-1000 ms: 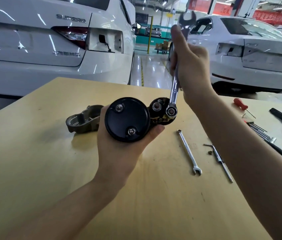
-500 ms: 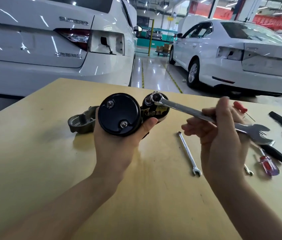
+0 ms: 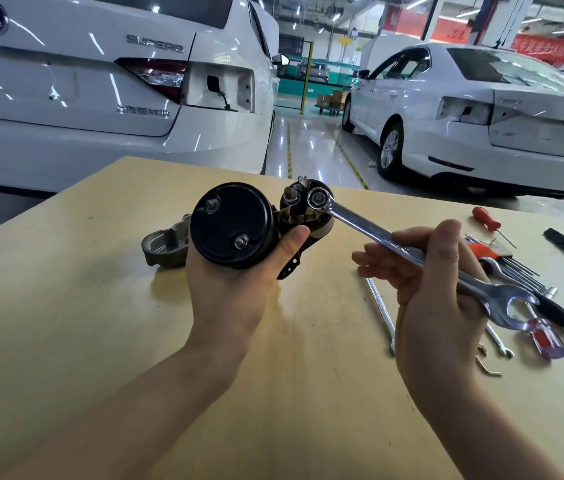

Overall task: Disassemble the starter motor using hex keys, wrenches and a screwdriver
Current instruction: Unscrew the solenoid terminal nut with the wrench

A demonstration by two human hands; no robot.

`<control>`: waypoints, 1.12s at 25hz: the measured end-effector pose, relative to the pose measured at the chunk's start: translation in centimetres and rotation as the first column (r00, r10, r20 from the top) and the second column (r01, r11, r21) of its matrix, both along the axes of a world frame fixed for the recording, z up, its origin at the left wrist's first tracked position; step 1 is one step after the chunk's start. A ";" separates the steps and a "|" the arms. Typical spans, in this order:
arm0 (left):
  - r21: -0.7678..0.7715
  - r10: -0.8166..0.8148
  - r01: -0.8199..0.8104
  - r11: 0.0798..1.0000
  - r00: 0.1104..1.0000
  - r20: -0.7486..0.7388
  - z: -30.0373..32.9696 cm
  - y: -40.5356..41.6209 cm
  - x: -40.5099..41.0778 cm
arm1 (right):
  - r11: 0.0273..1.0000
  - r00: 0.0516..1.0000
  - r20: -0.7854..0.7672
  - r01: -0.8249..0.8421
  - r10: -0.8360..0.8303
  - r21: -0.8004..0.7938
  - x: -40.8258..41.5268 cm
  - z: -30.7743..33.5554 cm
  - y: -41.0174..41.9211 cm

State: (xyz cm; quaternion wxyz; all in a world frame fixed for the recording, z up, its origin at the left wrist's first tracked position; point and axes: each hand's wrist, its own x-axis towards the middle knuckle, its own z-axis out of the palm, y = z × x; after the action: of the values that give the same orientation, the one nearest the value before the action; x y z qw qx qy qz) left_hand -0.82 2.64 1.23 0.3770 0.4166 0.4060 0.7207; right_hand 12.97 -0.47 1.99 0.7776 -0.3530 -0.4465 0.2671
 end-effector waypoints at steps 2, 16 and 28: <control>0.001 0.003 -0.003 1.000 1.000 -0.008 0.0 0.0 0.1 | 1.000 1.000 -0.013 0.000 0.000 -0.009 0.0 -0.1 0.1; 0.043 -0.046 0.048 0.998 0.998 -0.035 -0.4 0.0 0.2 | 0.991 0.886 0.444 -0.110 0.133 -0.077 -1.6 10.7 10.8; 0.074 -0.046 0.050 0.996 0.998 -0.050 -0.4 0.0 0.0 | 0.995 0.977 -0.211 -0.056 0.038 -0.082 1.9 6.3 2.1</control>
State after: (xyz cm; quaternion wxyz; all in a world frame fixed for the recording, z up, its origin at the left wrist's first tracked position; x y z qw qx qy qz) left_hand -0.81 2.65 0.86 0.3684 0.4574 0.3777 0.7158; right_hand 14.83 1.58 8.24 0.7975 -0.3460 -0.3584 0.3404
